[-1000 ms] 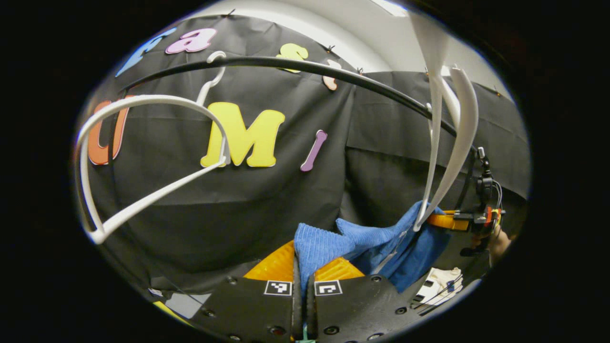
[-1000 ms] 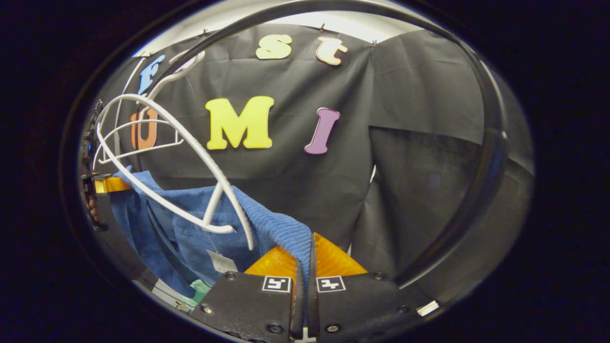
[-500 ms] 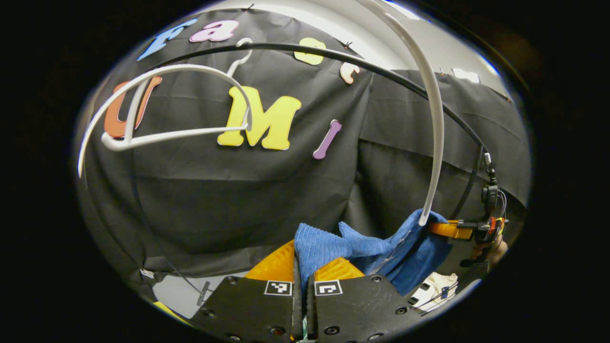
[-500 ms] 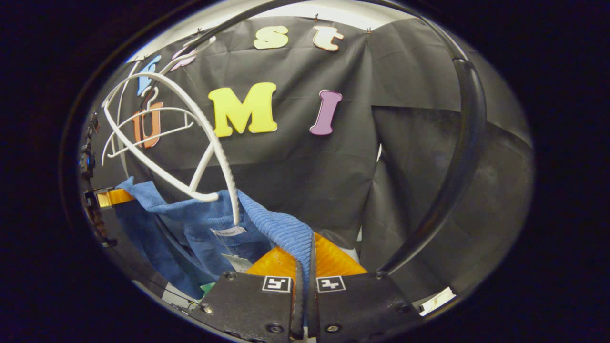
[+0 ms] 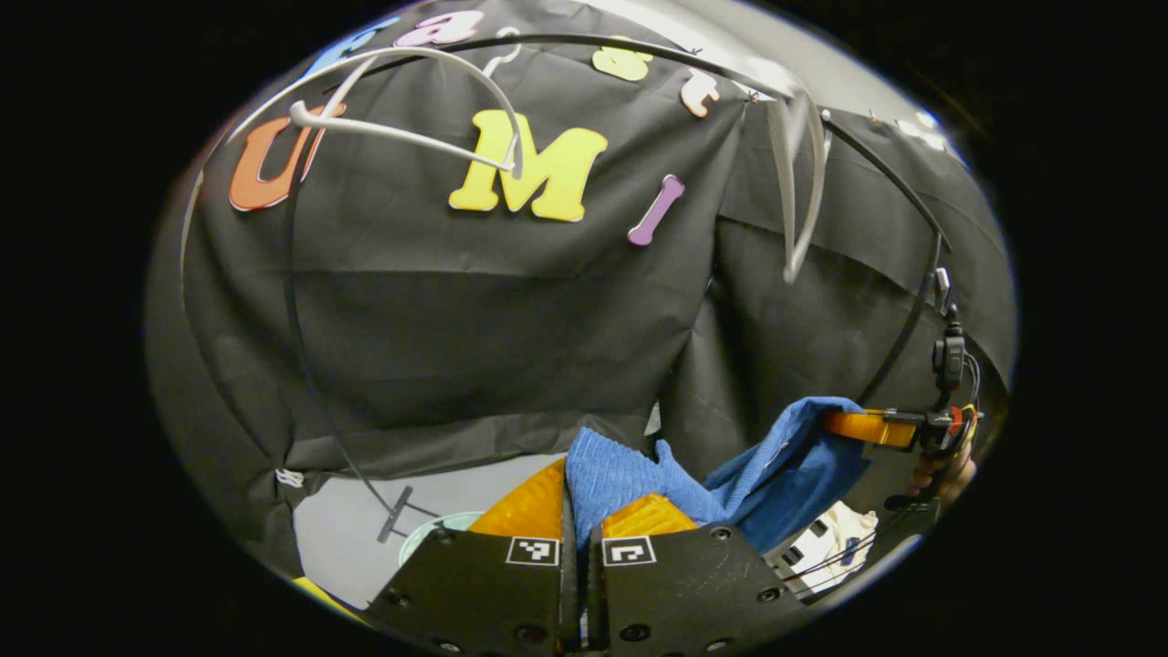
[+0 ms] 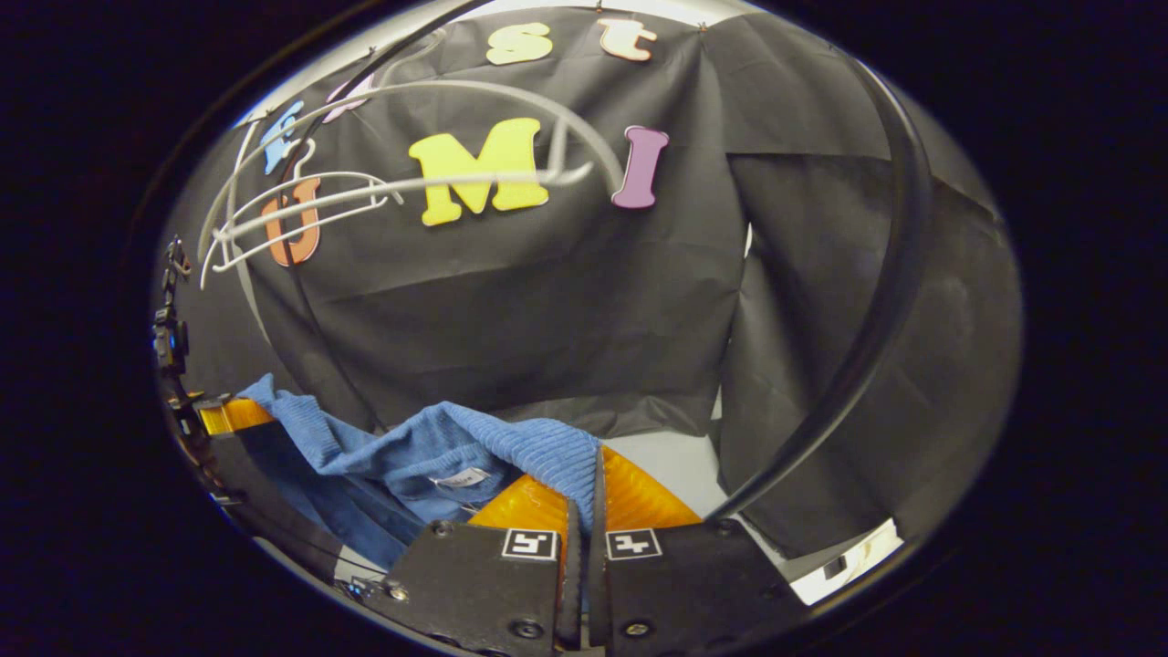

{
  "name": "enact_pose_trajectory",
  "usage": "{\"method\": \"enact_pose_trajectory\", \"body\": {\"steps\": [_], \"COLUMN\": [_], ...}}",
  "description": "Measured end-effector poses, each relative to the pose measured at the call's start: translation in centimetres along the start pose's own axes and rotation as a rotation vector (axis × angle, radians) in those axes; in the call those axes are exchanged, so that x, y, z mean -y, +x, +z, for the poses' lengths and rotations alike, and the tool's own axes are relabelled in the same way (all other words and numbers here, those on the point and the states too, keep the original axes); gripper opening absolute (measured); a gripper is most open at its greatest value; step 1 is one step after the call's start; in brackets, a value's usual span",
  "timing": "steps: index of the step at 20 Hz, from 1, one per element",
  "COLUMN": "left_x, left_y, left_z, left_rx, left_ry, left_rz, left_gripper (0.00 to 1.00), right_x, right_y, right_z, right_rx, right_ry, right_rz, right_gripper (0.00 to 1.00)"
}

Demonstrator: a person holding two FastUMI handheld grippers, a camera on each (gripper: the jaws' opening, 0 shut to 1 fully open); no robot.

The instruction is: Grasp the clothes on the hanger with both hands and then place them into the laundry hamper below.

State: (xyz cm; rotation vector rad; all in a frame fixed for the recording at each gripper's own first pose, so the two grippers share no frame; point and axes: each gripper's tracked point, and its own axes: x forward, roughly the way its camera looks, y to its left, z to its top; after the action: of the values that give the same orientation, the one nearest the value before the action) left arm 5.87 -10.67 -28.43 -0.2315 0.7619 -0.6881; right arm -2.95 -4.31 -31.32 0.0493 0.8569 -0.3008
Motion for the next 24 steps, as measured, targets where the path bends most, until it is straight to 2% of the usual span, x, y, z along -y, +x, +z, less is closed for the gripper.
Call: {"method": "enact_pose_trajectory", "body": {"steps": [5, 6, 13, 18, 19, 20, 23, 24], "left_x": [0.0, 0.1, -1.4, -2.4, -2.7, -2.9, -3.4, -3.5], "left_y": [-0.8, -0.9, -2.7, -3.8, -4.0, -4.2, -4.5, -4.5], "left_z": [-2.6, -2.9, -5.7, -6.1, -6.0, -6.0, -5.6, -5.4], "left_rx": [-0.034, -0.039, -0.056, -0.055, -0.056, -0.056, -0.052, -0.046], "left_ry": [-0.054, -0.064, -0.128, -0.137, -0.128, -0.121, -0.113, -0.114], "left_rz": [0.02, 0.024, 0.076, 0.118, 0.126, 0.135, 0.148, 0.156], "left_gripper": [0.07, 0.04, 0.04, 0.04, 0.09, 0.03, 0.03, 0.08], "right_x": [-3.9, -4.8, -11.7, -18.3, -19.2, -20.3, -24.3, -25.7], "right_y": [0.8, 1.1, 2.1, 2.3, 2.4, 2.6, 2.3, 2.2], "right_z": [-3.3, -3.7, -6.9, -9.0, -9.2, -9.5, -10.3, -10.1], "right_rx": [-0.077, -0.088, -0.171, -0.283, -0.298, -0.312, -0.36, -0.378], "right_ry": [0.073, 0.088, 0.164, 0.246, 0.25, 0.248, 0.262, 0.276], "right_rz": [0.088, 0.108, 0.265, 0.427, 0.453, 0.479, 0.564, 0.594], "right_gripper": [0.06, 0.07, 0.06, 0.06, 0.06, 0.06, 0.07, 0.07]}}
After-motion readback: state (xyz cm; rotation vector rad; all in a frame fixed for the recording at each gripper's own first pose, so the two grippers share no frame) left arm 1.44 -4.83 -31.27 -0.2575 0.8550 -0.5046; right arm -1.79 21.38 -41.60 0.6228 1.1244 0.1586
